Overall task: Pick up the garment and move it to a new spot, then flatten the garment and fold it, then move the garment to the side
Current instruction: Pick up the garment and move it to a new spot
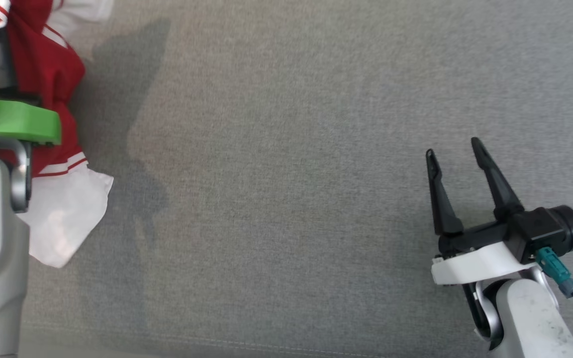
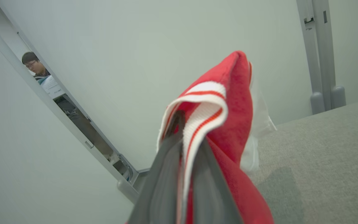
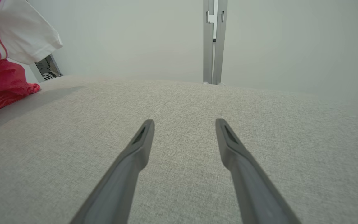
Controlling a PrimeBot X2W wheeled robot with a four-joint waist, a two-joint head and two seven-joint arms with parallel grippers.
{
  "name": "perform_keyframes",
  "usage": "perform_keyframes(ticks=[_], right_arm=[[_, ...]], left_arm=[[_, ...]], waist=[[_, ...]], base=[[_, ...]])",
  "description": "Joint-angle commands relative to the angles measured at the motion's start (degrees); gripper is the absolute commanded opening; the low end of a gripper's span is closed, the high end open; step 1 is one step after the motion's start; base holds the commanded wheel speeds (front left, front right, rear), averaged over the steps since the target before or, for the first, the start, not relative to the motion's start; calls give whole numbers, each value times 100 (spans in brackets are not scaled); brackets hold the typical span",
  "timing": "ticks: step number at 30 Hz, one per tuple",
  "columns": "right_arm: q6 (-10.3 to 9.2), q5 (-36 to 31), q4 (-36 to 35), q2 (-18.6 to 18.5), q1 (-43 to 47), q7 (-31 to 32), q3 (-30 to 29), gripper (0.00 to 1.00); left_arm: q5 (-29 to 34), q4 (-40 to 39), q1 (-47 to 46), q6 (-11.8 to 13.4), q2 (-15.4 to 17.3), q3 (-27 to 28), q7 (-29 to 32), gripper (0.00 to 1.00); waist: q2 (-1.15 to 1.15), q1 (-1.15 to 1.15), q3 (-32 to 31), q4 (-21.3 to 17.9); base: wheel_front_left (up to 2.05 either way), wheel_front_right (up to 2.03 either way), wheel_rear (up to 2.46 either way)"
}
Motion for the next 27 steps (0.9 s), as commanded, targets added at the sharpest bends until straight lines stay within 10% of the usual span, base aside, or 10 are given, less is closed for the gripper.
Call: perform_keyframes(ticks=[1,12,27], right_arm=[[-8,70,53,50,123,-4,36,100],[-8,525,212,130,393,-4,188,100],[-7,896,59,133,153,-4,264,100]], left_arm=[[41,-210,99,-53,139,19,-4,0],[34,-1856,-303,-547,410,-369,996,0],[-120,-1677,-1111,-806,-427,-1569,1393,0]], waist=[[0,0,-724,-457],[0,0,-1544,-1467],[0,0,-1134,-2779]], base=[[0,0,0],[0,0,0],[0,0,0]])
